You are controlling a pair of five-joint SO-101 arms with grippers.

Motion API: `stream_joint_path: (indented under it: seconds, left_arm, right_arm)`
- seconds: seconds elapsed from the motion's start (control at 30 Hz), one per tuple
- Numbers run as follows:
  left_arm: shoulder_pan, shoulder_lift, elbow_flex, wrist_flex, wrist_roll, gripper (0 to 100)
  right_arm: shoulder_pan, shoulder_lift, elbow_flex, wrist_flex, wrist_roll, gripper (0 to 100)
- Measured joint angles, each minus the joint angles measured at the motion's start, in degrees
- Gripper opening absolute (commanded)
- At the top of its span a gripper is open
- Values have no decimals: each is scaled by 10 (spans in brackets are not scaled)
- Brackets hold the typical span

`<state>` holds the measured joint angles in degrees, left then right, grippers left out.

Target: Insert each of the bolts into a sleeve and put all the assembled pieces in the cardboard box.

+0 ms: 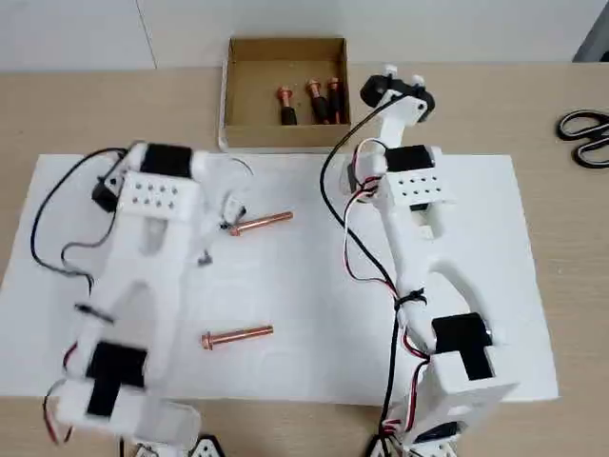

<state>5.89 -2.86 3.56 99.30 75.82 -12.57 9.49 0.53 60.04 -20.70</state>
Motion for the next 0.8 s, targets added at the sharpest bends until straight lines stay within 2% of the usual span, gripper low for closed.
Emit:
stream_joint_path:
  seconds: [0.3, 0.63, 0.8]
  left_arm:
    - [-15, -250, 120, 2, 12, 232]
    - [-15, -287, 273, 2, 12, 233]
    - [21, -287, 326, 1, 12, 235]
  right_arm:
    - [-3, 0, 0, -64, 35, 5]
    - [-7, 15, 0, -79, 35, 5]
    - [-18, 15, 0, -85, 35, 5]
